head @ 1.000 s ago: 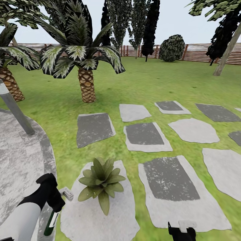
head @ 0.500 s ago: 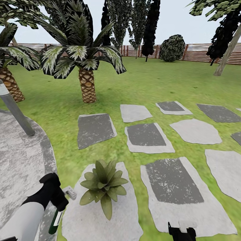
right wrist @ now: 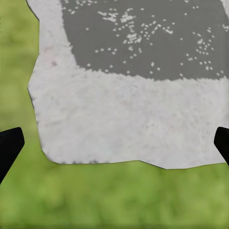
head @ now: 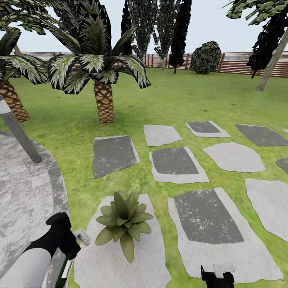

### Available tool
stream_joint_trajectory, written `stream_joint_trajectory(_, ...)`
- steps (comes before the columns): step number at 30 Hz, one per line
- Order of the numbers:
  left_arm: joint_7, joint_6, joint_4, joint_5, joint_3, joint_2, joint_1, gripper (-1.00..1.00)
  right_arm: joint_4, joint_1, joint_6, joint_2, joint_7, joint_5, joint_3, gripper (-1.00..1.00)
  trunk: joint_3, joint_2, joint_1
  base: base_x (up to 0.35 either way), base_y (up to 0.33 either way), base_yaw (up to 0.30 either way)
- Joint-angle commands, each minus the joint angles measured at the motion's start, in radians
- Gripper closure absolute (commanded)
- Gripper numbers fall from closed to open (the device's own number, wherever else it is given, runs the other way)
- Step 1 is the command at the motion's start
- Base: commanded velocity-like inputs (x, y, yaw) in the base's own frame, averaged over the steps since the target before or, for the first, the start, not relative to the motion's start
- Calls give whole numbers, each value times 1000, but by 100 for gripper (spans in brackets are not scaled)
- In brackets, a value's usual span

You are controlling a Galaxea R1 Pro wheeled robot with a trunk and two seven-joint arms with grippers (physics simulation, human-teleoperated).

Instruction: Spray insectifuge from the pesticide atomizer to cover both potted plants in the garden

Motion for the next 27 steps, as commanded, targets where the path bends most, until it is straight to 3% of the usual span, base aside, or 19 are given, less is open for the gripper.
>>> stream_joint_trajectory(1,-8,9,-3,-5,3,-4,-3,100,2,-1,-4,0,-4,11,-6,-100,-1,0,0,0,0,0)
stream_joint_trajectory(4,-12,13,-28,-7,1,-24,-42,100,2,-1,-4,0,-4,11,-6,-100,-1,0,0,0,0,0)
stream_joint_trajectory(8,-13,26,-31,-9,-68,-27,-83,100,2,-1,-4,0,-4,11,-6,-100,-1,0,0,0,0,0)
stream_joint_trajectory(10,-13,25,-31,-9,-78,-22,-79,100,2,-1,-4,0,-4,10,-6,-100,-1,0,0,0,0,0)
stream_joint_trajectory(19,-9,15,-18,7,-70,21,-71,100,2,-1,-4,0,-4,9,-6,-100,-1,0,0,0,0,-42)
stream_joint_trajectory(27,-21,25,-30,10,-70,1,-95,100,1,-1,-5,0,-4,9,-6,-100,-1,0,0,0,0,-171)
